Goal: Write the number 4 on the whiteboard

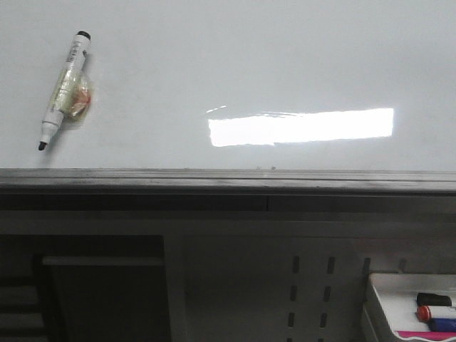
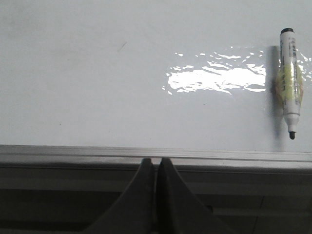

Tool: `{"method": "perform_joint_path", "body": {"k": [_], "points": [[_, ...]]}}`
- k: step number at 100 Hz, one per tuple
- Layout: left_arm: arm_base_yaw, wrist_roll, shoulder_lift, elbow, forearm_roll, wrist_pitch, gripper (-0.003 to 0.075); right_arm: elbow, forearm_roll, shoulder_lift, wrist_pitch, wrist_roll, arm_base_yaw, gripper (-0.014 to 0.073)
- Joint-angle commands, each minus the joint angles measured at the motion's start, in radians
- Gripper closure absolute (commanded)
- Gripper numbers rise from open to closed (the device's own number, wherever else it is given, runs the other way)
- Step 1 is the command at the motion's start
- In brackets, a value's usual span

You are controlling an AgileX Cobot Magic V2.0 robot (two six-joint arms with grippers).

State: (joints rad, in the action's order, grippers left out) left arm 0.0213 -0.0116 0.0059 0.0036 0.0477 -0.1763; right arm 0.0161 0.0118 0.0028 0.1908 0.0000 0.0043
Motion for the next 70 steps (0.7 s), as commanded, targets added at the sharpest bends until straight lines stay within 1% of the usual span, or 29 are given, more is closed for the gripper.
{"method": "perform_joint_path", "body": {"k": [1, 13, 23, 31, 45, 50, 52, 62, 67, 70], "points": [[-0.004, 0.001, 0.058, -0.036, 0.022, 0.050, 0.0741, -0.049, 0.008, 0.058, -0.048, 0.000, -0.006, 0.0658], [-0.004, 0.001, 0.142, -0.113, 0.010, 0.003, 0.0741, -0.106, 0.011, 0.145, -0.039, 0.000, -0.006, 0.0658], [-0.004, 0.001, 0.210, -0.173, 0.008, 0.009, 0.0741, -0.166, 0.011, 0.220, -0.015, 0.000, -0.006, 0.0658], [-0.004, 0.001, 0.232, -0.192, 0.008, 0.011, 0.0741, -0.202, 0.011, 0.257, 0.016, 0.000, -0.006, 0.0658], [-0.004, 0.001, 0.239, -0.192, 0.010, 0.027, 0.0736, -0.217, 0.011, 0.297, -0.001, 0.000, -0.006, 0.0658], [-0.004, 0.001, 0.239, -0.192, 0.029, 0.045, 0.0703, -0.217, 0.011, 0.303, -0.001, 0.000, -0.006, 0.0658], [-0.004, 0.001, 0.239, -0.192, 0.032, 0.050, 0.0676, -0.215, 0.011, 0.303, -0.001, 0.000, -0.006, 0.0658], [-0.004, 0.001, 0.239, -0.192, 0.033, 0.127, 0.0507, -0.215, 0.011, 0.303, -0.001, 0.000, -0.006, 0.0658], [-0.004, 0.001, 0.243, -0.181, 0.033, 0.195, 0.0456, -0.215, 0.011, 0.303, -0.003, 0.000, -0.006, 0.0658], [-0.004, 0.001, 0.249, -0.175, 0.033, 0.232, 0.0440, -0.215, 0.011, 0.303, -0.003, 0.000, -0.006, 0.0658]]}}
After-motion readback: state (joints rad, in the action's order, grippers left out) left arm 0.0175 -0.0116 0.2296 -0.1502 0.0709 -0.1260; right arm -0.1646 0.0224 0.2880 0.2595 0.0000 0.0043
